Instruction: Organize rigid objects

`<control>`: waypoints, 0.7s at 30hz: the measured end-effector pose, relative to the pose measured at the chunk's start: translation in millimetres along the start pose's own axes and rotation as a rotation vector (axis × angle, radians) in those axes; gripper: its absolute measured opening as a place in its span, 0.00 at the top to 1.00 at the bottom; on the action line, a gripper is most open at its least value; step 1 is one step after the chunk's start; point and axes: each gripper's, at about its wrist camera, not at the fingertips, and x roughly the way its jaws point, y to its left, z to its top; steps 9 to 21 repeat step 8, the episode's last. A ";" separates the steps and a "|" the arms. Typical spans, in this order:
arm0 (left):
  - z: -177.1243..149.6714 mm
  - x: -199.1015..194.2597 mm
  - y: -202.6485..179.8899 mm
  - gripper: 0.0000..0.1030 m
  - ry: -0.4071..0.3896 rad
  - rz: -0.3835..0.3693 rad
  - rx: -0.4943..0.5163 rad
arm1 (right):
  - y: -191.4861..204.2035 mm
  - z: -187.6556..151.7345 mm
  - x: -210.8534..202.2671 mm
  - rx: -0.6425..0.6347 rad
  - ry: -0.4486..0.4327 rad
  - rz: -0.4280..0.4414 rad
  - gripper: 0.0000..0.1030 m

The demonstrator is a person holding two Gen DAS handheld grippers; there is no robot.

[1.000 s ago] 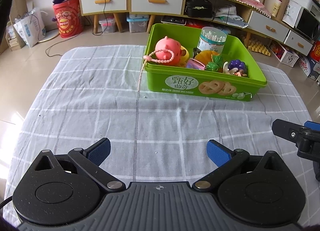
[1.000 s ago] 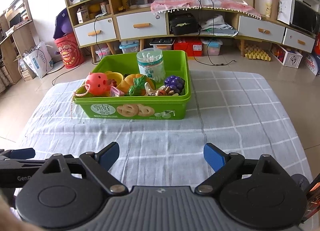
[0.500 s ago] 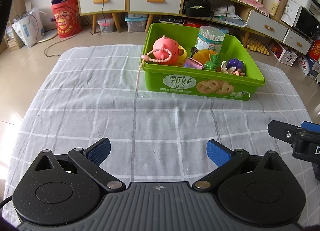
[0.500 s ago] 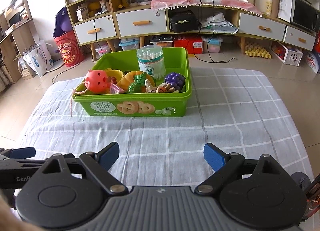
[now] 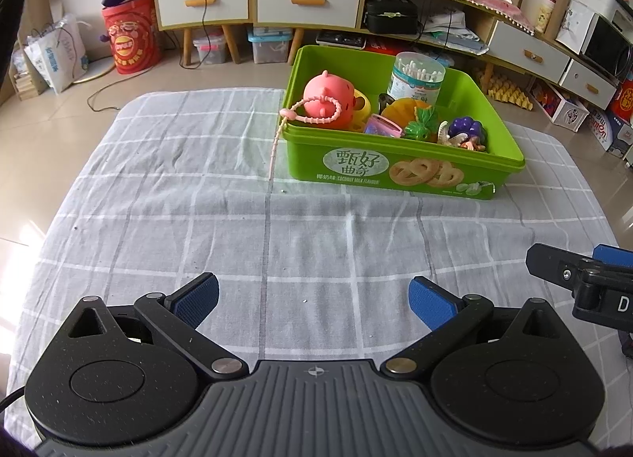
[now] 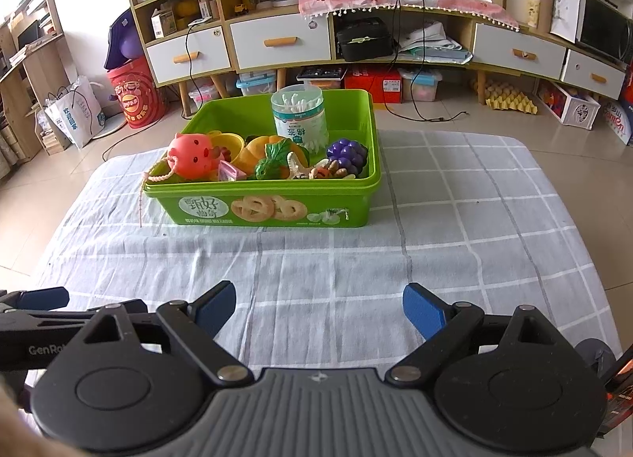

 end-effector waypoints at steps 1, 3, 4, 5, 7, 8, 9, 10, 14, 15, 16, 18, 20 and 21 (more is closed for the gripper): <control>0.0 0.1 -0.1 0.02 0.000 0.001 0.000 | 0.3 -0.4 0.3 -0.001 0.001 0.000 0.28; -0.4 0.3 0.1 0.02 -0.001 0.006 0.001 | 1.2 -1.2 1.0 -0.004 0.003 0.000 0.28; -0.8 0.4 0.2 0.02 -0.004 0.010 0.003 | 1.7 -1.4 1.7 -0.006 0.004 0.000 0.28; -1.2 0.2 0.2 0.02 -0.006 0.015 0.003 | 2.1 -1.8 2.3 -0.008 0.006 0.000 0.28; -1.6 1.0 1.3 0.02 -0.007 0.018 0.002 | 2.4 -2.5 3.1 -0.009 0.009 -0.002 0.28; -1.6 1.5 1.8 0.02 -0.004 0.017 0.001 | 2.6 -2.8 3.4 -0.009 0.011 -0.003 0.28; -1.6 1.5 1.8 0.02 -0.004 0.017 0.001 | 2.6 -2.8 3.4 -0.009 0.011 -0.003 0.28; -1.6 1.5 1.8 0.02 -0.004 0.017 0.001 | 2.6 -2.8 3.4 -0.009 0.011 -0.003 0.28; -1.6 1.5 1.8 0.02 -0.004 0.017 0.001 | 2.6 -2.8 3.4 -0.009 0.011 -0.003 0.28; -1.6 1.5 1.8 0.02 -0.004 0.017 0.001 | 2.6 -2.8 3.4 -0.009 0.011 -0.003 0.28; -1.6 1.5 1.8 0.02 -0.004 0.017 0.001 | 2.6 -2.8 3.4 -0.009 0.011 -0.003 0.28; -1.6 1.5 1.8 0.02 -0.004 0.017 0.001 | 2.6 -2.8 3.4 -0.009 0.011 -0.003 0.28; -1.6 1.5 1.8 0.02 -0.004 0.017 0.001 | 2.6 -2.8 3.4 -0.009 0.011 -0.003 0.28; -1.6 1.5 1.8 0.02 -0.004 0.017 0.001 | 2.6 -2.8 3.4 -0.009 0.011 -0.003 0.28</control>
